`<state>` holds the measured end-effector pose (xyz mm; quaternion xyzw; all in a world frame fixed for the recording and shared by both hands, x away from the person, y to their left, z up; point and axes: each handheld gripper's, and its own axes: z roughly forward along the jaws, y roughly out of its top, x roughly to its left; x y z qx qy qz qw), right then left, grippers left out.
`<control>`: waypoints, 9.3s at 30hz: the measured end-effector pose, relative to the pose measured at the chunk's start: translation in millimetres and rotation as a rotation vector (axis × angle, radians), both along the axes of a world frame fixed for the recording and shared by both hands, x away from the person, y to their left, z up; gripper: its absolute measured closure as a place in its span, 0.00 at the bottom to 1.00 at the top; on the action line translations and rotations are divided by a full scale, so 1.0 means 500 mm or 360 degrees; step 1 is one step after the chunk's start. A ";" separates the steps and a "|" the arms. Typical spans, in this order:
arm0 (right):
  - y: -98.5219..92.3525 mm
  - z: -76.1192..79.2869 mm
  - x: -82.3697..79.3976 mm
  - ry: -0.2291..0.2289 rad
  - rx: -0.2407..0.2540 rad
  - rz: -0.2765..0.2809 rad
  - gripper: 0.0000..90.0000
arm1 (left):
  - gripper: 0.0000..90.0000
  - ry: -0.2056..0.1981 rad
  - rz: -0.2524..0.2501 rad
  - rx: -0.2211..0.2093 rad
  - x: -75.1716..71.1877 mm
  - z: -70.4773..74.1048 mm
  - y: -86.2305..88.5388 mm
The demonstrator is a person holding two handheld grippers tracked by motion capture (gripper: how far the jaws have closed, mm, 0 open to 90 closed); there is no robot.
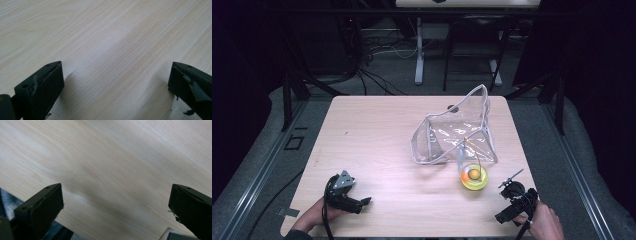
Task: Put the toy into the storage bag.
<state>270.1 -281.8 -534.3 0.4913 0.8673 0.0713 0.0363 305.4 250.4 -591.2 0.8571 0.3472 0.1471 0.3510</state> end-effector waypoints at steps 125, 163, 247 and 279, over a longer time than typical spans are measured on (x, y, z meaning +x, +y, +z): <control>0.237 0.300 0.175 -0.0068 -0.0286 0.0594 0.90 | 0.00 0.0001 -0.0008 0.0001 0.001 0.000 0.001; 0.207 0.331 0.169 -0.0106 -0.0258 0.0551 0.97 | 0.00 0.0002 -0.0008 0.0002 0.001 0.000 0.001; -0.022 0.481 0.252 -0.0168 -0.0301 0.0020 0.97 | 0.00 0.0015 -0.0014 0.0001 0.000 0.001 0.001; 0.037 0.594 0.318 -0.0259 -0.0435 -0.0002 0.97 | 0.00 0.0017 -0.0011 -0.0001 -0.001 0.001 0.001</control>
